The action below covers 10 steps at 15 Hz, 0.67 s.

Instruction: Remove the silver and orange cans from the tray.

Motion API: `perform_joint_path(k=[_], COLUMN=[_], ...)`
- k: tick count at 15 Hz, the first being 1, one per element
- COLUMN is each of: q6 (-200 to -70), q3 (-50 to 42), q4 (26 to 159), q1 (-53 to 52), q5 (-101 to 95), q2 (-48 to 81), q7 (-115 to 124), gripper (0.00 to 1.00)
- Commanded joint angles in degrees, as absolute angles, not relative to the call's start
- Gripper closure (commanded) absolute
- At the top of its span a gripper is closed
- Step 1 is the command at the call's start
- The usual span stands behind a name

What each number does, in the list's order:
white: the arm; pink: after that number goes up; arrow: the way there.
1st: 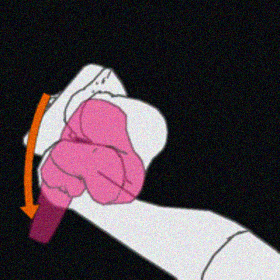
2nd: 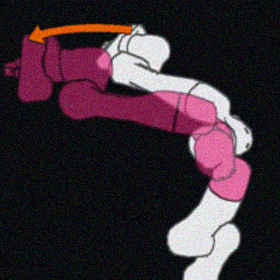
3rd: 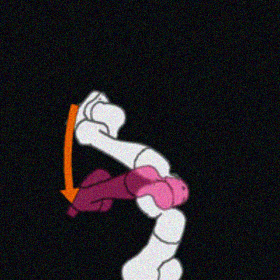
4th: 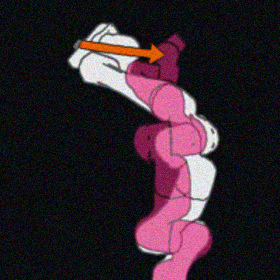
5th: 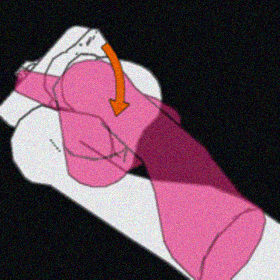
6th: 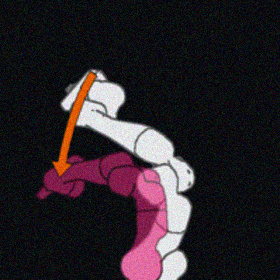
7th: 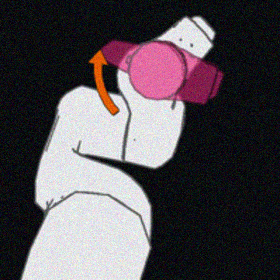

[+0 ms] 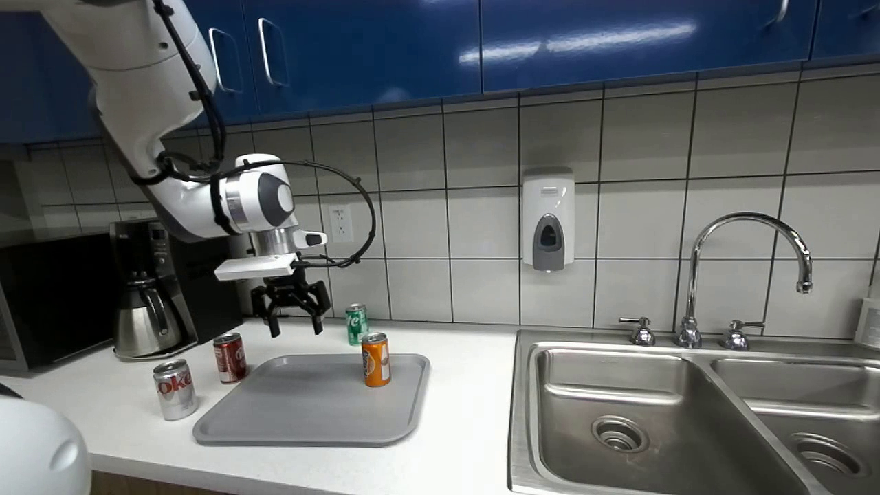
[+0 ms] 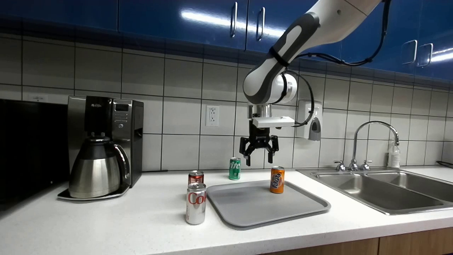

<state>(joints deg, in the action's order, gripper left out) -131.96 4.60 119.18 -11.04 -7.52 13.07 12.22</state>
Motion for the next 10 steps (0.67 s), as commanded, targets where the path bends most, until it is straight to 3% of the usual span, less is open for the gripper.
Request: perform_joint_path(k=[1, 10], q6=[-131.1, -130.3], q3=[3.5, 1.1], q4=[118.5, 113.4], q1=[-7.9, -3.4], q5=[-7.1, -5.7], q2=[13.2, 17.1], q7=[7.7, 2.7], gripper=[0.0, 0.0])
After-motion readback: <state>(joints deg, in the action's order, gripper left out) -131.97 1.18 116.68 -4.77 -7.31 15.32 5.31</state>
